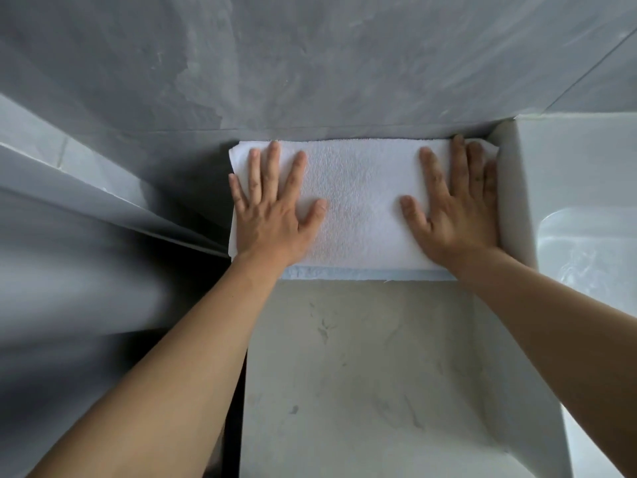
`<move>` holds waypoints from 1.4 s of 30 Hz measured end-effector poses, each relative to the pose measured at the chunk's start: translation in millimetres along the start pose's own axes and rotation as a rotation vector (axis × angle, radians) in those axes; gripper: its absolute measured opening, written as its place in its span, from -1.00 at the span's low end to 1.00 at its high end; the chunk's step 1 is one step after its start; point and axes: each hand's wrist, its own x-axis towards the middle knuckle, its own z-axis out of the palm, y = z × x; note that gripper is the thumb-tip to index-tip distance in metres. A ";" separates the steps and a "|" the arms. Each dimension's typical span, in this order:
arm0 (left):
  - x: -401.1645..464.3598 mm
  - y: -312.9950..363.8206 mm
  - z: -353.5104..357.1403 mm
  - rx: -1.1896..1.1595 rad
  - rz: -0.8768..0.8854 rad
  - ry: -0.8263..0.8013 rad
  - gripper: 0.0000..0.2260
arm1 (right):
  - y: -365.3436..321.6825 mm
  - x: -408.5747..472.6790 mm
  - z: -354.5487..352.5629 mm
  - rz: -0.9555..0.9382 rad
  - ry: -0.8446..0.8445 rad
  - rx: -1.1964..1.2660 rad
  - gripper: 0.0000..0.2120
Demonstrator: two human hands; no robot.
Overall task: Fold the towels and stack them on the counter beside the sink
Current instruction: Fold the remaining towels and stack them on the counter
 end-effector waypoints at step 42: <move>-270.8 544.0 -28.9 -0.519 0.484 0.258 -0.52 | 401.1 -360.0 -186.5 0.207 0.308 0.308 -0.50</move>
